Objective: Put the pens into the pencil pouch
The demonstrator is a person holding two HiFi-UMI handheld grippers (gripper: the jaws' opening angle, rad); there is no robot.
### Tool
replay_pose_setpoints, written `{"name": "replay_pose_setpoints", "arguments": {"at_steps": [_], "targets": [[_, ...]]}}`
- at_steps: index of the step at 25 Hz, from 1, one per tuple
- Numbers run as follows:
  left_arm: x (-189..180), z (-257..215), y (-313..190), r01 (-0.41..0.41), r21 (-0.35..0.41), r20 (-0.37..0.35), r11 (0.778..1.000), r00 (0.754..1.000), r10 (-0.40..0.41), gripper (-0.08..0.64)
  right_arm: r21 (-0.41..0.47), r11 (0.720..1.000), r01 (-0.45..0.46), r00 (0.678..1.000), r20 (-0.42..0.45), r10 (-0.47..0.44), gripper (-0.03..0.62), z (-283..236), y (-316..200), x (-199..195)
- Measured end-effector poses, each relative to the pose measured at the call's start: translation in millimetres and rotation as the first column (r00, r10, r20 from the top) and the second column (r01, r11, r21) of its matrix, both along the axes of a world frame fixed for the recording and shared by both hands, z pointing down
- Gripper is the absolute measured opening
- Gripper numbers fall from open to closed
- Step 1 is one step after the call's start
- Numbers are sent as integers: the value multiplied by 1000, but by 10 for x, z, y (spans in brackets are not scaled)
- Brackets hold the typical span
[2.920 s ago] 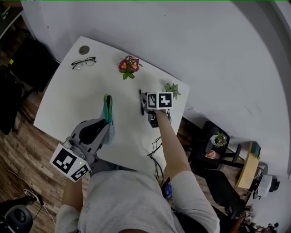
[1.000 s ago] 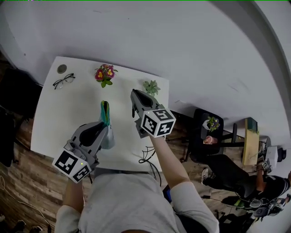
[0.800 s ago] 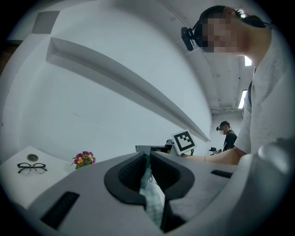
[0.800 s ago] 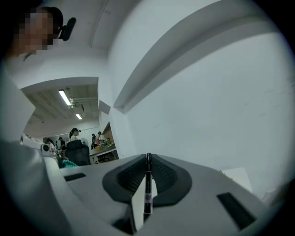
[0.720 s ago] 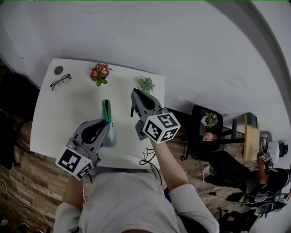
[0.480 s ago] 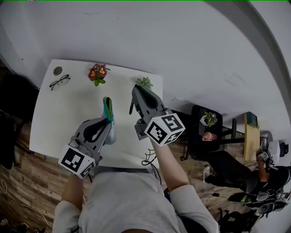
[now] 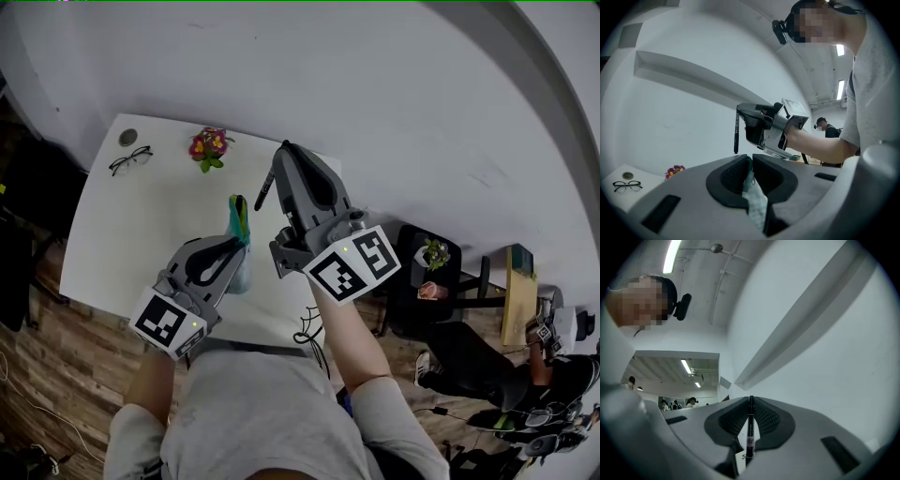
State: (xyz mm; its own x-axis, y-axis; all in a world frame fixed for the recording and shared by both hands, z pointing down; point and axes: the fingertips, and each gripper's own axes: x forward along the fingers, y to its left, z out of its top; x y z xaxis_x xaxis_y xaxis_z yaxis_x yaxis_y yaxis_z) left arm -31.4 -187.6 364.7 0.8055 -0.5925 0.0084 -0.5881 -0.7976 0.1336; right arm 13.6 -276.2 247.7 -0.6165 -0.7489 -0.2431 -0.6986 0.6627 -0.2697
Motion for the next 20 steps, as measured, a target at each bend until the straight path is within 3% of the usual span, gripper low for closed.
{"name": "replay_pose_setpoints", "arguments": {"at_steps": [13,20], "targets": [[101,-87,55,3,38,23,999,1000,-4,55,-70,994,82,996,42,-80,54,252,55,-123],[94,-106,33,12,46,23,999,1000,-13,55,-102,989,107,994,24,-105,54,346,100,-112]]}}
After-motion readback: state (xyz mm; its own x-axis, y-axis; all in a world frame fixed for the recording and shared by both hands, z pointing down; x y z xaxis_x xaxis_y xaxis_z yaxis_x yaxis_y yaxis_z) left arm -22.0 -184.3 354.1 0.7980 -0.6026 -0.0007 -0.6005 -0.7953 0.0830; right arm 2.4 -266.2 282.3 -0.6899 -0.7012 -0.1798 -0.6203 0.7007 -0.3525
